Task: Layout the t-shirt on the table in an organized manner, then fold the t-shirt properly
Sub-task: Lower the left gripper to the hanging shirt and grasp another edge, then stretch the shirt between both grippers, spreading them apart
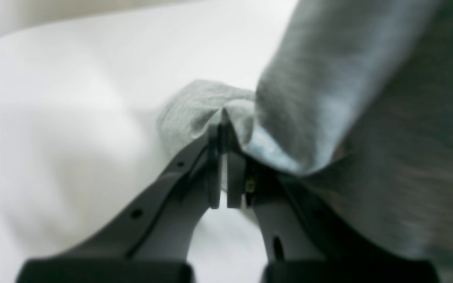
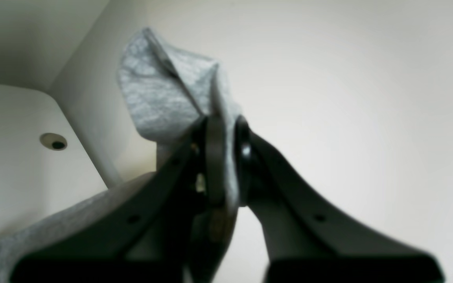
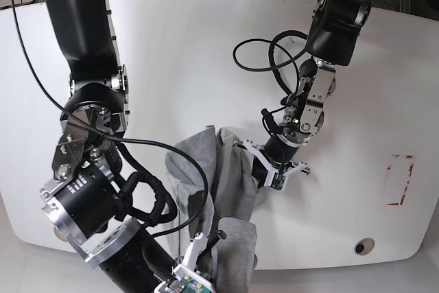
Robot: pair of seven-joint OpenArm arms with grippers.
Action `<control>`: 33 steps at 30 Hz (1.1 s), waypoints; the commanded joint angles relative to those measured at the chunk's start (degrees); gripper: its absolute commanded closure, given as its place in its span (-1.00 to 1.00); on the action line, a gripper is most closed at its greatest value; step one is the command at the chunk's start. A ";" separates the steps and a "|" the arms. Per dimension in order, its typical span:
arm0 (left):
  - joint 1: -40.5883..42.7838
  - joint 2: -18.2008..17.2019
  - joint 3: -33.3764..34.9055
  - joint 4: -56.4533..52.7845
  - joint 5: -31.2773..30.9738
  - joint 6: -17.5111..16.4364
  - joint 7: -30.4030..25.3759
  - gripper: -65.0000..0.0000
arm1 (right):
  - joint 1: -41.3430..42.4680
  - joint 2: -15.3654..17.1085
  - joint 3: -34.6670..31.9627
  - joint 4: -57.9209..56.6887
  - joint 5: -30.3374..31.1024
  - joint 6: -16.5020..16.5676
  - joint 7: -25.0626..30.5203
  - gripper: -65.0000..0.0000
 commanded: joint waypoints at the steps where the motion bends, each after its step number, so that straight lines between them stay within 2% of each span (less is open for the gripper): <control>1: 0.24 -2.25 -0.28 4.42 -0.35 -0.08 -1.72 1.00 | 1.38 0.43 0.57 0.39 -0.35 -0.78 1.42 0.98; 7: 5.51 -5.68 -2.56 11.54 -0.53 -0.08 -1.55 1.00 | 0.06 0.51 3.20 0.39 -0.44 -0.78 1.50 0.98; 13: 11.23 -8.49 -7.66 20.86 -0.53 -0.17 2.59 1.00 | -0.99 2.71 4.43 0.30 -0.44 -0.78 1.50 0.98; 22: 17.56 -12.45 -16.01 34.13 -0.53 -0.35 6.54 1.00 | -1.69 2.97 7.69 0.30 -0.53 -0.87 1.24 0.98; 28: 19.67 -13.24 -19.88 41.78 -0.61 -0.43 8.65 1.00 | -1.17 5.35 8.57 0.13 -0.53 -1.04 1.15 0.98; 33: 20.10 -13.24 -24.01 47.14 -0.61 -0.43 11.38 1.00 | 0.68 5.52 8.74 -0.05 -0.53 -1.13 1.15 0.98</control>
